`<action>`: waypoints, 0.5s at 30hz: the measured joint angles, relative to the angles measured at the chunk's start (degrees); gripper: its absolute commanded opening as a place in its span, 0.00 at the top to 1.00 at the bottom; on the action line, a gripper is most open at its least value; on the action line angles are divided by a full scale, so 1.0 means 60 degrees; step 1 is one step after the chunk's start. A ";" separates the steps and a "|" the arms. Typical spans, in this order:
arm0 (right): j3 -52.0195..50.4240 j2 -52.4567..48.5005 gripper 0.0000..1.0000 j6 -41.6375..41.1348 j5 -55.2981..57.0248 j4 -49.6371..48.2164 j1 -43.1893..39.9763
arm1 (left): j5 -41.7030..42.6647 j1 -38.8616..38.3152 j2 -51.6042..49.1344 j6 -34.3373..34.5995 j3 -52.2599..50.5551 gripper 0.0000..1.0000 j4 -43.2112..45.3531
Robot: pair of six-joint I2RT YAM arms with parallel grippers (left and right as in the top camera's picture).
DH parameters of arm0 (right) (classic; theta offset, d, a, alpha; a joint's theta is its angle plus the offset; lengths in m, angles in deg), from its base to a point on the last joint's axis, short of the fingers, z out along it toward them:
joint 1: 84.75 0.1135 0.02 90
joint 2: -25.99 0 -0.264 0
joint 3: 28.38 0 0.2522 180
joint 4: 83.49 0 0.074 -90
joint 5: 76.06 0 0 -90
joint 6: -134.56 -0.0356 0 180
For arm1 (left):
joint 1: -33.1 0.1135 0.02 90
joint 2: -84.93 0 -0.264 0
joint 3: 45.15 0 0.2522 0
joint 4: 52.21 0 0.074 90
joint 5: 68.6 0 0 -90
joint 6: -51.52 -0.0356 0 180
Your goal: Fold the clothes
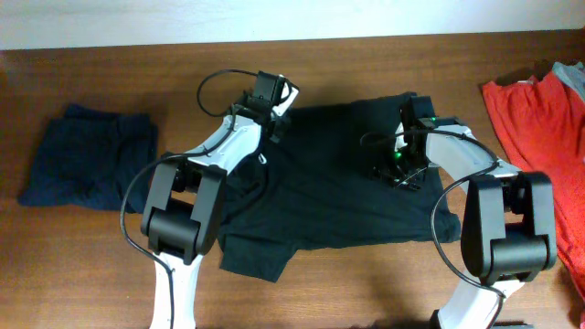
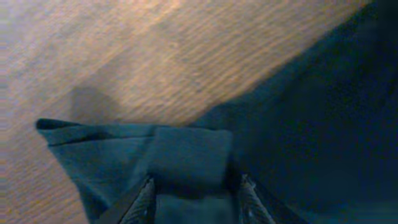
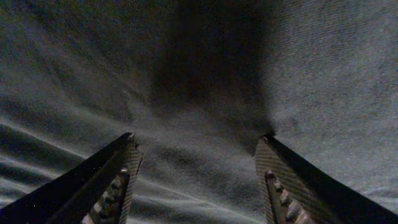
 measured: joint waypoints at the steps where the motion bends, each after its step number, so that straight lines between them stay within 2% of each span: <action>1: 0.0000 0.0000 0.38 0.0000 0.0007 0.0000 0.0000 | -0.0138 0.0022 -0.0022 0.0000 0.0000 0.56 0.0087; 9: 0.0011 -0.0004 0.38 0.0004 0.0004 0.0029 0.0000 | -0.2259 0.0401 -0.0109 0.0000 0.0033 0.56 0.0612; 15: 0.0015 -0.0007 0.38 0.0007 0.0011 0.0040 0.0000 | -0.3180 0.1326 -0.0222 0.0004 0.1118 0.56 -0.0255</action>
